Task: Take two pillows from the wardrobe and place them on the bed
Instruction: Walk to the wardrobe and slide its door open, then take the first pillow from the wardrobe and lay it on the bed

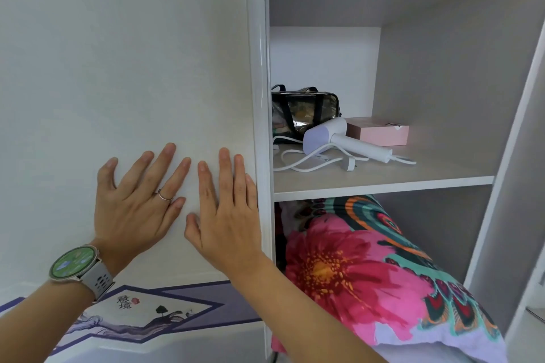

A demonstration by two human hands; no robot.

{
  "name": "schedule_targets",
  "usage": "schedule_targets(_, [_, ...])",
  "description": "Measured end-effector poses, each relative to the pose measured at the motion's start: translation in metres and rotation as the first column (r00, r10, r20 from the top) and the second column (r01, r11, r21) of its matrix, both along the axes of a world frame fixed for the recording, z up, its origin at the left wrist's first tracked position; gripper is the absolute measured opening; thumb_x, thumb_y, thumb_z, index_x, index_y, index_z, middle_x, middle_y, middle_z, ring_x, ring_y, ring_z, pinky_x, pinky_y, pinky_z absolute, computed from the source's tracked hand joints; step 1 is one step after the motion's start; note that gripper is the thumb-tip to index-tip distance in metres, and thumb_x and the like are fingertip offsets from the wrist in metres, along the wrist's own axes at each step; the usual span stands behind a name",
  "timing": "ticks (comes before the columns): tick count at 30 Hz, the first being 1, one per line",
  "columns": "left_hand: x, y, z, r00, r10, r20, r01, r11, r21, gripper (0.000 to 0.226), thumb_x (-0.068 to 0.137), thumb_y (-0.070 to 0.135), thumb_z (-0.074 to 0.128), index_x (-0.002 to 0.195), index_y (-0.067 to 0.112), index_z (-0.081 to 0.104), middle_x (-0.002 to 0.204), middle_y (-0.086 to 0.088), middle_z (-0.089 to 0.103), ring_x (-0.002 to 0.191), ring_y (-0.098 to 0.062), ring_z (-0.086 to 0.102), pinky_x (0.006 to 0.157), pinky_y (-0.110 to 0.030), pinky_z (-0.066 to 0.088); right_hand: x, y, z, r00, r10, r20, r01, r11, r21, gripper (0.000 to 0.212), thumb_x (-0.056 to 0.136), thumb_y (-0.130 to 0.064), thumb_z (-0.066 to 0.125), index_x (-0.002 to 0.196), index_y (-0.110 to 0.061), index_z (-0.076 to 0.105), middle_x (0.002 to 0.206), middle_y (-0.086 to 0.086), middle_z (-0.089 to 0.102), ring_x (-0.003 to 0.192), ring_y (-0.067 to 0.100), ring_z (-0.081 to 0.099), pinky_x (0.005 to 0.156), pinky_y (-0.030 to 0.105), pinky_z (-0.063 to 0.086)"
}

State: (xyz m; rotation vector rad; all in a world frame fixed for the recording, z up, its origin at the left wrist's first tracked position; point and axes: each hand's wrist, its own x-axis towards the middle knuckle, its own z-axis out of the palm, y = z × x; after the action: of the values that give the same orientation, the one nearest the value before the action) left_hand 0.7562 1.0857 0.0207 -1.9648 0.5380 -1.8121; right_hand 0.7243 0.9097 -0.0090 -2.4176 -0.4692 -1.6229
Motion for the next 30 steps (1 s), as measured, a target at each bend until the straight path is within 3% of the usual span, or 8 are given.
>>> schedule_targets(11, [-0.018, -0.016, 0.005, 0.996, -0.037, -0.078, 0.035, 0.999, -0.029, 0.059, 0.095, 0.040, 0.039, 0.149, 0.017, 0.036, 0.158, -0.011, 0.029, 0.138, -0.031, 0.030, 0.101, -0.061, 0.030, -0.037, -0.024, 0.013, 0.975, 0.152, -0.162, -0.160, 0.986, -0.040, 0.073, 0.088, -0.034, 0.048, 0.152, -0.008, 0.025, 0.161, 0.022, 0.013, 0.151, 0.035, 0.004, 0.119, 0.046, 0.020])
schedule_targets(14, [-0.036, -0.035, 0.011, 0.987, -0.084, -0.136, 0.062, 0.986, -0.156, 0.053, 0.090, 0.034, 0.045, 0.137, 0.010, 0.049, 0.146, -0.017, 0.045, 0.122, -0.037, 0.043, 0.098, -0.061, 0.032, -0.055, -0.045, 0.017, 0.958, 0.260, -0.121, -0.267, 0.962, -0.050, 0.055, 0.085, -0.027, 0.050, 0.138, -0.008, 0.048, 0.154, 0.017, 0.035, 0.140, 0.033, 0.033, 0.102, 0.045, 0.040])
schedule_targets(18, [-0.073, -0.082, 0.027, 0.916, -0.302, -0.266, 0.129, 0.847, -0.516, 0.050, 0.079, 0.031, 0.042, 0.118, 0.001, 0.053, 0.119, -0.022, 0.049, 0.106, -0.037, 0.044, 0.096, -0.047, 0.028, -0.076, -0.093, 0.020, 0.959, 0.282, 0.018, -0.282, 0.958, 0.056, 0.022, 0.076, -0.017, 0.054, 0.093, -0.009, 0.065, 0.122, 0.003, 0.067, 0.093, 0.025, 0.057, 0.064, 0.035, 0.050])
schedule_targets(20, [-0.091, -0.110, 0.034, 0.783, -0.545, -0.301, 0.225, 0.698, -0.680, 0.043, 0.075, 0.028, 0.045, 0.110, 0.006, 0.056, 0.109, -0.016, 0.050, 0.099, -0.029, 0.043, 0.084, -0.034, 0.027, -0.083, -0.125, 0.022, 0.966, 0.257, -0.025, -0.249, 0.954, 0.168, 0.017, 0.075, -0.020, 0.051, 0.080, -0.011, 0.065, 0.082, 0.000, 0.071, 0.077, 0.023, 0.057, 0.052, 0.035, 0.048])
schedule_targets(21, [-0.099, -0.124, 0.037, 0.622, -0.713, -0.323, 0.241, 0.567, -0.788, 0.034, 0.074, 0.026, 0.047, 0.103, 0.012, 0.058, 0.103, -0.010, 0.053, 0.094, -0.025, 0.045, 0.080, -0.034, 0.029, -0.085, -0.142, 0.024, 0.967, 0.245, -0.067, -0.223, 0.944, 0.242, 0.020, 0.075, -0.024, 0.049, 0.076, -0.011, 0.065, 0.069, 0.001, 0.067, 0.072, 0.023, 0.057, 0.052, 0.036, 0.047])
schedule_targets(23, [-0.111, -0.156, 0.041, 0.159, -0.939, -0.307, 0.049, 0.318, -0.947, 0.013, 0.080, 0.020, 0.053, 0.087, 0.026, 0.062, 0.089, 0.001, 0.058, 0.084, -0.016, 0.050, 0.075, -0.033, 0.038, -0.087, -0.178, 0.027, 0.957, 0.254, -0.136, -0.171, 0.881, 0.440, 0.028, 0.074, -0.030, 0.046, 0.072, -0.012, 0.068, 0.064, 0.004, 0.066, 0.069, 0.026, 0.058, 0.059, 0.039, 0.047])
schedule_targets(25, [-0.114, -0.186, 0.036, -0.114, -0.943, -0.312, -0.257, 0.331, -0.908, 0.013, 0.090, 0.022, 0.057, 0.083, 0.028, 0.066, 0.087, 0.002, 0.061, 0.080, -0.014, 0.052, 0.071, -0.030, 0.043, -0.087, -0.218, 0.028, 0.954, 0.247, -0.169, -0.108, 0.811, 0.575, 0.026, 0.076, -0.028, 0.049, 0.073, -0.012, 0.069, 0.069, 0.004, 0.068, 0.073, 0.027, 0.060, 0.068, 0.041, 0.048])
schedule_targets(30, [-0.095, -0.254, 0.008, -0.140, -0.925, -0.352, -0.486, 0.374, -0.790, 0.023, 0.092, 0.036, 0.055, 0.105, 0.018, 0.063, 0.101, -0.001, 0.061, 0.088, -0.015, 0.053, 0.076, -0.030, 0.044, -0.089, -0.307, 0.006, 0.944, 0.133, -0.301, 0.069, 0.815, 0.576, 0.005, 0.085, -0.016, 0.063, 0.087, -0.014, 0.067, 0.091, -0.001, 0.069, 0.091, 0.025, 0.060, 0.077, 0.039, 0.049])
